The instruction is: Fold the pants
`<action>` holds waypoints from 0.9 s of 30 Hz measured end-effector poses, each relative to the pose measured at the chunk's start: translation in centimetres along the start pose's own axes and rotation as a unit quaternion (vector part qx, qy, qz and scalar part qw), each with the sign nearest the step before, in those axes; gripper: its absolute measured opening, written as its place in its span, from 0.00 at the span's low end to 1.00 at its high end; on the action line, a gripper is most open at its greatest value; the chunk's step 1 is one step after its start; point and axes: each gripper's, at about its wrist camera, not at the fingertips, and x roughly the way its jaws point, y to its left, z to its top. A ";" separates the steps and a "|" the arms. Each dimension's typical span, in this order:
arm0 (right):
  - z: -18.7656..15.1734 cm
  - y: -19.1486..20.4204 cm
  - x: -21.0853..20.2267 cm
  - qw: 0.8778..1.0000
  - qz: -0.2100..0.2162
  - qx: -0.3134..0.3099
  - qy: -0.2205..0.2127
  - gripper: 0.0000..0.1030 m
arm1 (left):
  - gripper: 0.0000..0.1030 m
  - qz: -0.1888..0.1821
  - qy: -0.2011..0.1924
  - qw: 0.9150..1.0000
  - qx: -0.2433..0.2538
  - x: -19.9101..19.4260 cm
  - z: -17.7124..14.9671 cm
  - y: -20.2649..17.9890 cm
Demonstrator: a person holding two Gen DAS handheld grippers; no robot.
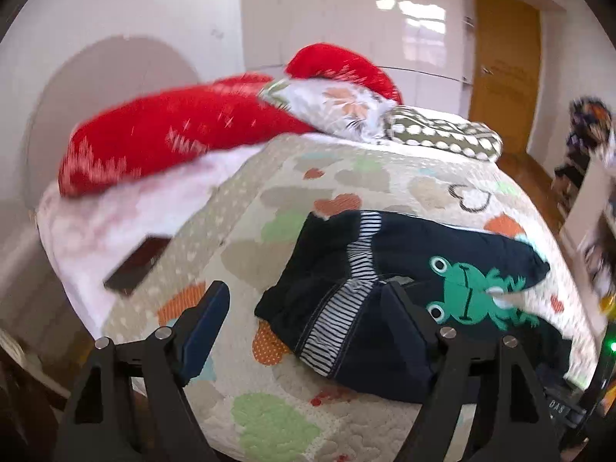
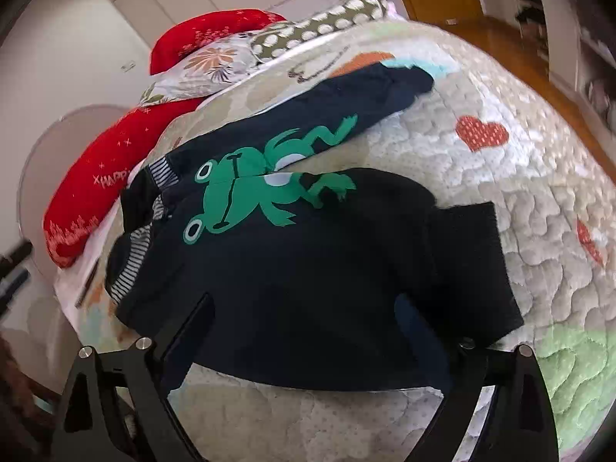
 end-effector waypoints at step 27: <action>-0.8 0.6 0.5 0.999 -0.015 -0.021 -0.024 0.99 | 0.79 -0.026 -0.002 1.000 0.015 -0.4 -1.5 -1.9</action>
